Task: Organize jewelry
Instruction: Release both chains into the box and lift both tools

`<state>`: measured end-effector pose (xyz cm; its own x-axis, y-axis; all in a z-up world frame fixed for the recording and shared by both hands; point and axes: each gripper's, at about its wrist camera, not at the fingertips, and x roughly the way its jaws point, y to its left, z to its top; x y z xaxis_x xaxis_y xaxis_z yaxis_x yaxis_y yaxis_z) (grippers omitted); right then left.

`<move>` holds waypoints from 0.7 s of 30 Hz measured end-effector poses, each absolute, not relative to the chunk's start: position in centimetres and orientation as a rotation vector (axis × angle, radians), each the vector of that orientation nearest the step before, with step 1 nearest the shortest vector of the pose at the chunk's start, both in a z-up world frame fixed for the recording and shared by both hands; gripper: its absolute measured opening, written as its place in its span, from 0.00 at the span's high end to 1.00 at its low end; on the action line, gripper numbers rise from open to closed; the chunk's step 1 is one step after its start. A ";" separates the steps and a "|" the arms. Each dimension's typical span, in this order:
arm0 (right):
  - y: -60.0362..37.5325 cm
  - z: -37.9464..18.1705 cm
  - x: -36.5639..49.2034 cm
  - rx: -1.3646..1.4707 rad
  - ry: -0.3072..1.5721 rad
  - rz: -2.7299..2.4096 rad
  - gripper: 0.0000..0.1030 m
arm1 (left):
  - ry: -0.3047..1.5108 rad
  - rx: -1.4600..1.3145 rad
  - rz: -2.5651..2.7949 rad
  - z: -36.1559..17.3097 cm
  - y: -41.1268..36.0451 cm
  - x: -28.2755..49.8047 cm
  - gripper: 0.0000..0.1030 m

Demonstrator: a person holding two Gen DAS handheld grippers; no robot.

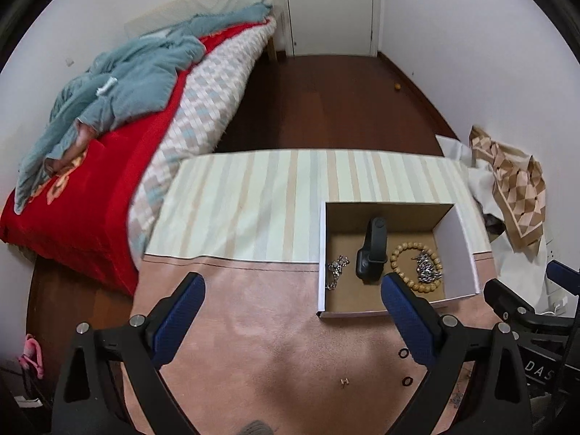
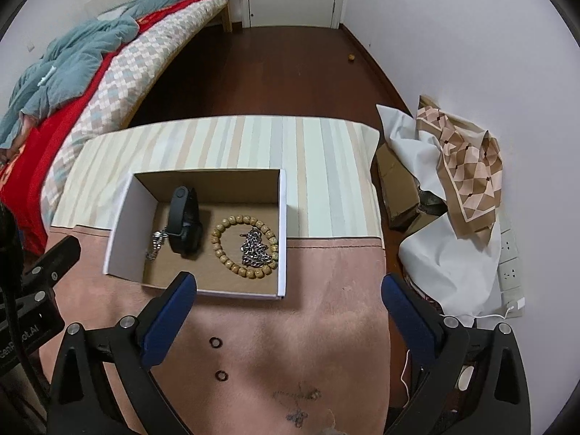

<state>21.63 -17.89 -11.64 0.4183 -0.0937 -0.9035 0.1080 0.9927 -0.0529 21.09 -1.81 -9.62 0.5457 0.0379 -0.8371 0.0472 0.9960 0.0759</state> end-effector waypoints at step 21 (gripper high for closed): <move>-15.9 -0.2 10.9 0.002 0.887 -0.135 0.00 | 0.802 0.034 -0.026 -0.7 0.2 10.7 0.03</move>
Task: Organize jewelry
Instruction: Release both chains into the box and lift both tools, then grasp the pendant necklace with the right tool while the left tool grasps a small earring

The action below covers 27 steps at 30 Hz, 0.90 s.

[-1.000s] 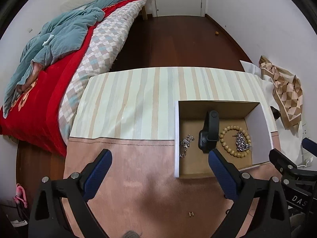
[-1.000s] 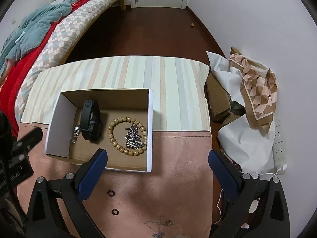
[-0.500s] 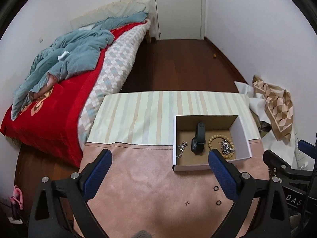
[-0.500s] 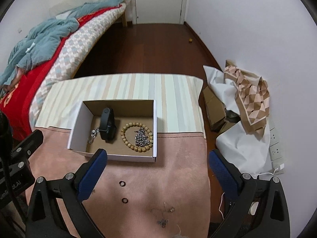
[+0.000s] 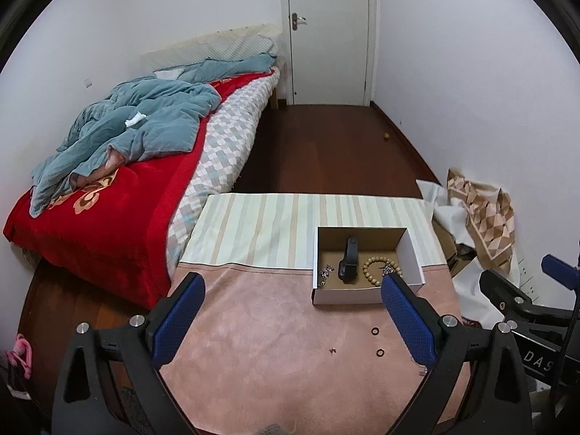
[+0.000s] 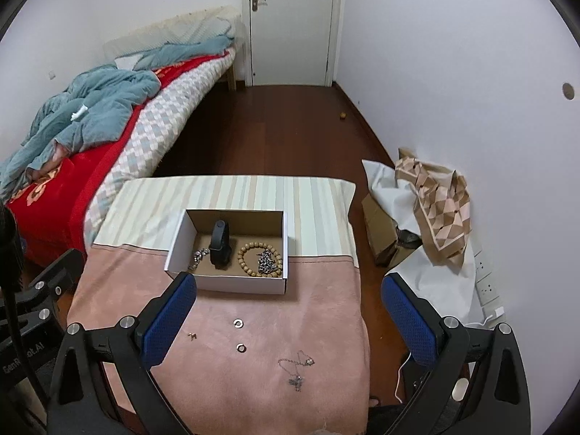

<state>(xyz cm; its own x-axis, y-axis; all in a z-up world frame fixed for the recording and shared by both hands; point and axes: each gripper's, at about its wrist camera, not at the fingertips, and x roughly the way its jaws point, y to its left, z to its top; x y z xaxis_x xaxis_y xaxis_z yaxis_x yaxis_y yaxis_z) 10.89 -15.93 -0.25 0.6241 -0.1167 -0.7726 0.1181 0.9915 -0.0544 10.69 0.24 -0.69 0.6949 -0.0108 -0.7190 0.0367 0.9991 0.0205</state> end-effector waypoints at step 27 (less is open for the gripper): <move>-24.2 -16.7 5.9 0.327 1.152 -0.216 0.21 | 1.062 0.128 0.112 -15.4 0.3 9.5 0.00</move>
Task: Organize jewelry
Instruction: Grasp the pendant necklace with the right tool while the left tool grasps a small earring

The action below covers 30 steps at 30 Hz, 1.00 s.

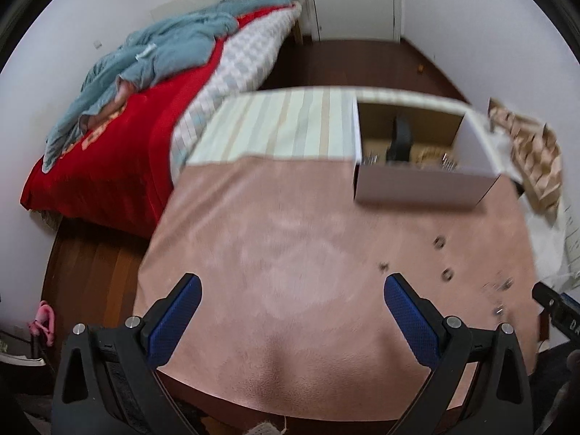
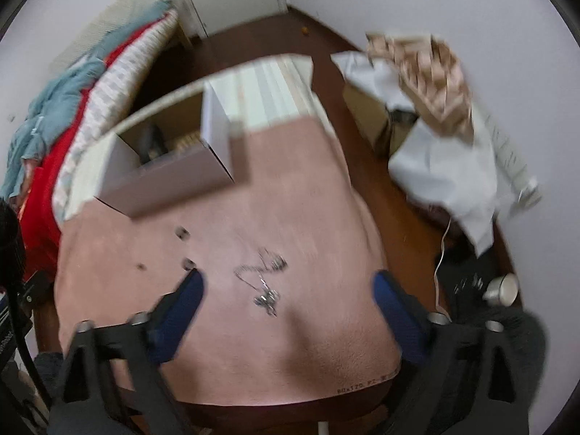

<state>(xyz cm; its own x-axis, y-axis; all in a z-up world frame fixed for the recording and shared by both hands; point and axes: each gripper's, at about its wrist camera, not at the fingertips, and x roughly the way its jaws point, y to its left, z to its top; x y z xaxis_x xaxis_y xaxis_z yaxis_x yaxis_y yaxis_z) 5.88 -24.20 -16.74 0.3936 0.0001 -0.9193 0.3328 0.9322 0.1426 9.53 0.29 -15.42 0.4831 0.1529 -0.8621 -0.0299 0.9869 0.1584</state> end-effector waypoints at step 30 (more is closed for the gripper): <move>-23.6 -21.5 8.7 0.294 1.075 -0.198 0.88 | 1.234 0.024 -0.036 -22.6 -0.8 14.5 0.16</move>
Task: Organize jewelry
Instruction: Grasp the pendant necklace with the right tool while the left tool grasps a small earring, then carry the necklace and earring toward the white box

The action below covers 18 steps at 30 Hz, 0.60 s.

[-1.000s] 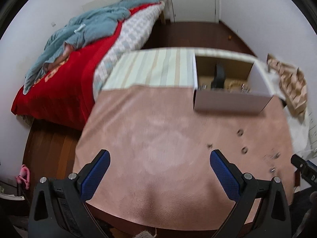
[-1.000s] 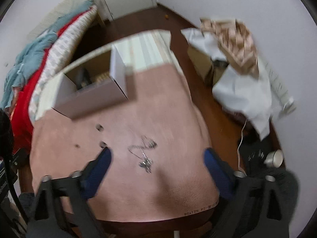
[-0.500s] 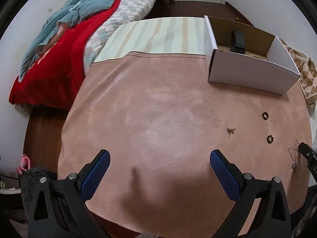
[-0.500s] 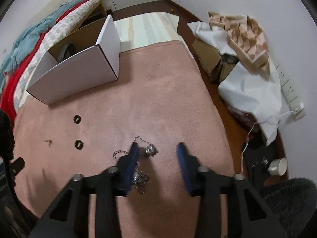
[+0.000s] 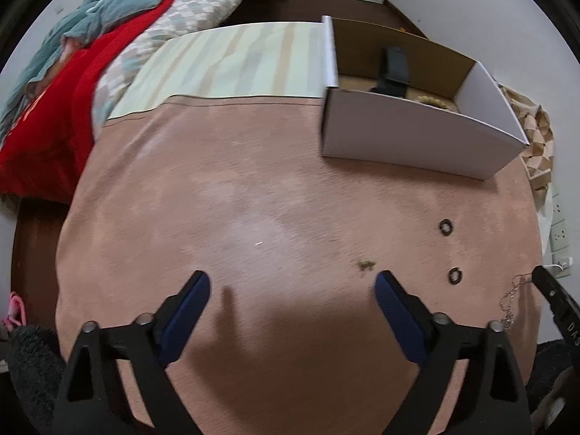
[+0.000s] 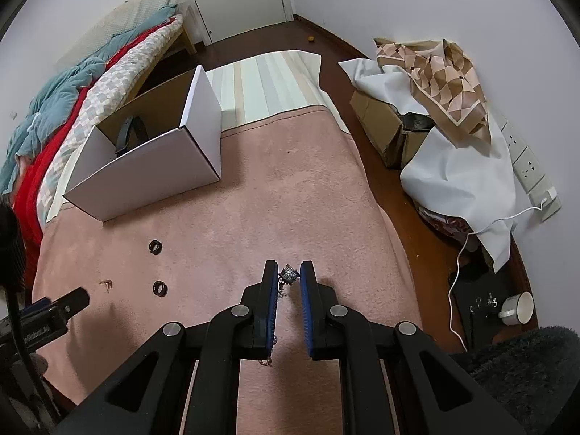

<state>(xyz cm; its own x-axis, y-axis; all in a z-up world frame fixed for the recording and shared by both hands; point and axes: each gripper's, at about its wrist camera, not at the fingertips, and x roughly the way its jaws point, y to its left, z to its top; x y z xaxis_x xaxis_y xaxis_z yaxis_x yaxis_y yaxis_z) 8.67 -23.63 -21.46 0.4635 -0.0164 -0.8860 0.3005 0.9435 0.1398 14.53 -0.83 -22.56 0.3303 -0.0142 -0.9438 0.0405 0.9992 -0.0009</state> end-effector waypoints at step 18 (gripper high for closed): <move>-24.3 -21.6 9.1 0.294 1.088 -0.222 0.88 | 1.238 0.091 -0.178 -23.4 -5.4 15.1 0.94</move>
